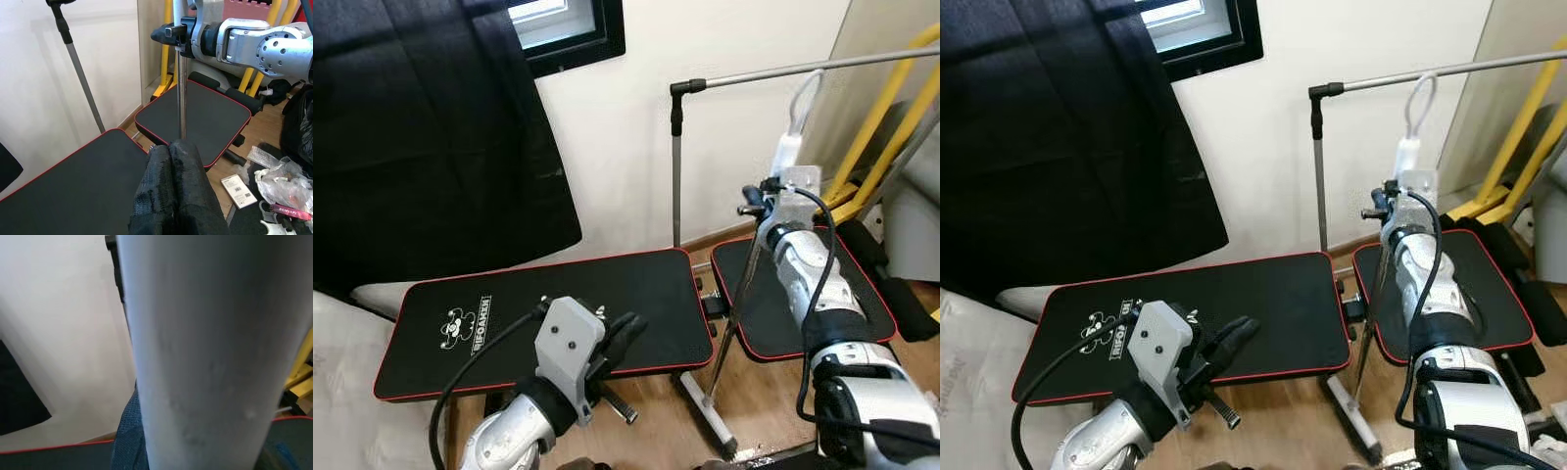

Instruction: Sweep floor

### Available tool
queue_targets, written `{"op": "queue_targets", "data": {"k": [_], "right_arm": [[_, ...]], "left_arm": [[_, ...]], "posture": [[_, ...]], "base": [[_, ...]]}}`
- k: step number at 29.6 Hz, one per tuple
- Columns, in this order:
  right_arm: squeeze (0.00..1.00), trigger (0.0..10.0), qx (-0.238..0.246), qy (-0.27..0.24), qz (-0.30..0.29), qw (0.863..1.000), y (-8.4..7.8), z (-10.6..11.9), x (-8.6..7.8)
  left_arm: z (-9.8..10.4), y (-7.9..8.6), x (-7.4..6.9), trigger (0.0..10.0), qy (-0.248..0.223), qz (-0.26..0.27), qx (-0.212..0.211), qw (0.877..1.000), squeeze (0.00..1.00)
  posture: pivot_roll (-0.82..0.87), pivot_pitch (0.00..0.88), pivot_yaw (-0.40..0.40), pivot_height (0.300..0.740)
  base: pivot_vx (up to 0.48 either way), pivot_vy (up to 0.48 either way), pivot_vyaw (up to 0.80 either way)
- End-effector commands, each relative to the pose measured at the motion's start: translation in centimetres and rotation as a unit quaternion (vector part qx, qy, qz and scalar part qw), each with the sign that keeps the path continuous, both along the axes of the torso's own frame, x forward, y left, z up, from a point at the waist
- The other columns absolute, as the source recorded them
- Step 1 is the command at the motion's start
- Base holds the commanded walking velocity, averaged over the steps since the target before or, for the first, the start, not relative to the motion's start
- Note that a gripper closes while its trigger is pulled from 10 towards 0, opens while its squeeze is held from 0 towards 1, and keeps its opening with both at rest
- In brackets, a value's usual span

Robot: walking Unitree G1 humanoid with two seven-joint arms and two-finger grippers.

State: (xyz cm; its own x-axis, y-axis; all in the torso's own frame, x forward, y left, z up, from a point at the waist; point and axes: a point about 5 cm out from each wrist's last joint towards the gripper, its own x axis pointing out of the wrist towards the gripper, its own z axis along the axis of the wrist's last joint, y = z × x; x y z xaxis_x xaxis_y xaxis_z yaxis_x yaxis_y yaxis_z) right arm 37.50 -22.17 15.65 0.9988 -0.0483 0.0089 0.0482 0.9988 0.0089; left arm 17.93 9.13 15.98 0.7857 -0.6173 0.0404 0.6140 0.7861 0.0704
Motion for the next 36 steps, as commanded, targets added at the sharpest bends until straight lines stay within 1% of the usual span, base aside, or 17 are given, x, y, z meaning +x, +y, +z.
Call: {"op": "queue_targets", "data": {"k": [1, 4, 7, 9, 10, 11, 18, 19, 20, 21, 23, 24, 26, 27, 29, 32, 36], "right_arm": [[0.00, 0.0, 0.000, -0.012, 0.000, 1.000, -0.2, 0.5, 0.1], [0.00, 0.0, -0.010, -0.025, -0.003, 1.000, -0.8, 1.3, -0.1], [0.00, 0.0, -0.030, -0.034, -0.010, 0.999, -1.1, 1.8, -0.7], [0.00, 0.0, -0.054, -0.026, -0.019, 0.998, -1.1, 1.8, -2.1], [0.00, 0.0, -0.054, -0.026, -0.019, 0.998, -1.1, 1.8, -2.1], [0.00, 0.0, -0.060, -0.023, -0.021, 0.998, -1.1, 1.7, -2.6], [0.00, 0.0, -0.060, -0.023, -0.021, 0.998, -1.1, 1.7, -2.6], [0.00, 0.0, -0.063, -0.016, -0.021, 0.998, -1.0, 1.6, -3.3], [0.00, 0.0, -0.063, -0.016, -0.021, 0.998, -1.0, 1.6, -3.3], [0.00, 0.0, -0.061, -0.001, -0.006, 0.998, -0.3, 1.4, -4.4], [0.00, 0.0, -0.051, 0.021, 0.030, 0.998, 1.3, 1.1, -6.0], [0.00, 0.0, -0.051, 0.021, 0.030, 0.998, 1.3, 1.1, -6.0], [0.00, 0.0, -0.044, 0.030, 0.052, 0.997, 2.1, 0.9, -6.4], [0.00, 0.0, -0.044, 0.030, 0.052, 0.997, 2.1, 0.9, -6.4], [0.00, 0.0, -0.038, 0.040, 0.072, 0.996, 2.9, 0.6, -6.6], [0.00, 0.0, -0.039, 0.054, 0.084, 0.994, 3.3, 0.3, -6.9], [0.00, 0.0, -0.043, 0.069, 0.080, 0.994, 3.2, 0.3, -7.4]], "left_arm": [[-0.4, 0.1, 0.0, 10.0, 0.010, -0.005, 0.008, 1.000, 0.00], [-0.5, 0.1, 0.1, 10.0, 0.009, -0.004, 0.009, 1.000, 0.00], [-0.6, 0.2, 0.2, 10.0, 0.008, -0.002, 0.010, 1.000, 0.00], [-0.6, 0.2, 0.3, 10.0, 0.007, 0.000, 0.010, 1.000, 0.00], [-0.6, 0.2, 0.3, 10.0, 0.007, 0.000, 0.010, 1.000, 0.00], [-0.7, 0.2, 0.3, 10.0, 0.006, 0.001, 0.010, 1.000, 0.00], [-0.7, 0.2, 0.3, 10.0, 0.006, 0.001, 0.010, 1.000, 0.00], [-0.7, 0.2, 0.4, 10.0, 0.006, 0.001, 0.010, 1.000, 0.00], [-0.7, 0.2, 0.4, 10.0, 0.006, 0.001, 0.010, 1.000, 0.00], [-0.8, 0.3, 0.7, 10.0, 0.009, 0.002, 0.008, 1.000, 0.00], [-1.1, 0.4, 1.2, 10.0, 0.014, 0.003, 0.008, 1.000, 0.00], [-1.1, 0.4, 1.2, 10.0, 0.014, 0.003, 0.008, 1.000, 0.00], [-1.2, 0.4, 1.3, 10.0, 0.016, 0.002, 0.010, 1.000, 0.00], [-1.2, 0.4, 1.3, 10.0, 0.016, 0.002, 0.010, 1.000, 0.00], [-1.3, 0.4, 1.4, 10.0, 0.015, 0.002, 0.013, 1.000, 0.00], [-1.3, 0.3, 1.5, 10.0, 0.014, 0.001, 0.015, 1.000, 0.00], [-1.3, 0.3, 1.5, 10.0, 0.014, 0.002, 0.015, 1.000, 0.00]], "posture": [[-0.02, 0.147, 0.036, 0.740], [-0.03, 0.141, 0.028, 0.740], [-0.04, 0.138, 0.021, 0.740], [-0.05, 0.134, 0.017, 0.740], [-0.05, 0.134, 0.017, 0.740], [-0.05, 0.133, 0.016, 0.740], [-0.05, 0.133, 0.016, 0.740], [-0.06, 0.130, 0.016, 0.740], [-0.06, 0.130, 0.016, 0.740], [-0.09, 0.107, 0.015, 0.740], [-0.10, 0.094, 0.016, 0.740], [-0.10, 0.094, 0.016, 0.740], [-0.10, 0.088, 0.017, 0.740], [-0.10, 0.088, 0.017, 0.740], [-0.10, 0.081, 0.017, 0.740], [-0.09, 0.078, 0.015, 0.740], [-0.10, 0.081, 0.016, 0.740]], "base": [[0.000, 0.000, 0.00], [0.000, 0.000, 0.00], [0.000, 0.000, 0.00], [0.000, 0.000, 0.00], [0.000, 0.000, 0.00], [0.000, 0.000, 0.00], [0.000, 0.000, 0.00], [0.000, 0.000, 0.00], [0.000, 0.000, 0.00], [0.000, 0.000, 0.00], [0.000, 0.000, 0.00], [0.000, 0.000, 0.00], [0.000, 0.000, 0.00], [0.000, 0.000, 0.00], [0.000, 0.000, 0.00], [0.000, 0.000, 0.00], [0.000, 0.000, 0.00]]}}
